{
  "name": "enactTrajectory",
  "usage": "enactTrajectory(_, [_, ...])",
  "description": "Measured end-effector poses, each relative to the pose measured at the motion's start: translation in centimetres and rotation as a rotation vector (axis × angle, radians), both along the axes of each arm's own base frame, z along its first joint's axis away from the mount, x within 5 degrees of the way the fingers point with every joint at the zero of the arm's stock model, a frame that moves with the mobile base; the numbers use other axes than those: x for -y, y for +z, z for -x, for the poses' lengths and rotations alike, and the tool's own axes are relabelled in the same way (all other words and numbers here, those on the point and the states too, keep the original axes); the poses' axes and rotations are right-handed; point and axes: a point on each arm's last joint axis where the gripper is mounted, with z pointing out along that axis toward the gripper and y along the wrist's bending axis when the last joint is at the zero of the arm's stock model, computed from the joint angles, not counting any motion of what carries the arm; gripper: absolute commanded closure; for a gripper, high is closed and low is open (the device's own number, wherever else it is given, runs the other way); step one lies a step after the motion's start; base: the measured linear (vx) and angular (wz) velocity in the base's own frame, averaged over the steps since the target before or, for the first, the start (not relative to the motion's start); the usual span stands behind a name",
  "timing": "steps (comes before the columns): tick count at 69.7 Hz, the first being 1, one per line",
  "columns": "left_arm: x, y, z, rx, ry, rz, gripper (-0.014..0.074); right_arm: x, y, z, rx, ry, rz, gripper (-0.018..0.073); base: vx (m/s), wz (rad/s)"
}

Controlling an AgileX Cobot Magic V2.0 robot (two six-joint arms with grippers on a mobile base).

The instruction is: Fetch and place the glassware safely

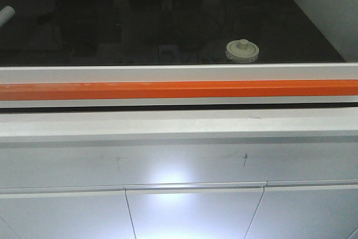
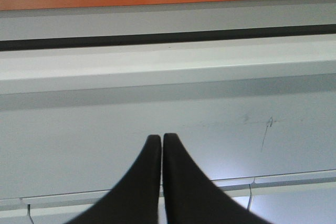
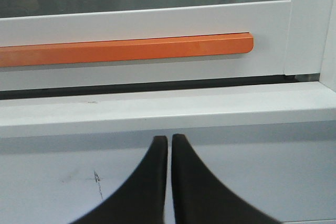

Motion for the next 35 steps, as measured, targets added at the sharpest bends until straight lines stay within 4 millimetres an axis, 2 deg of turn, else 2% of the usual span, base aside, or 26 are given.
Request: enactTrajectory(35, [0.0, 0.0, 0.0, 0.0, 0.0, 0.0, 0.0603, 0.0, 0.0, 0.0, 0.0, 0.0, 0.0, 0.0563, 0.0, 0.0])
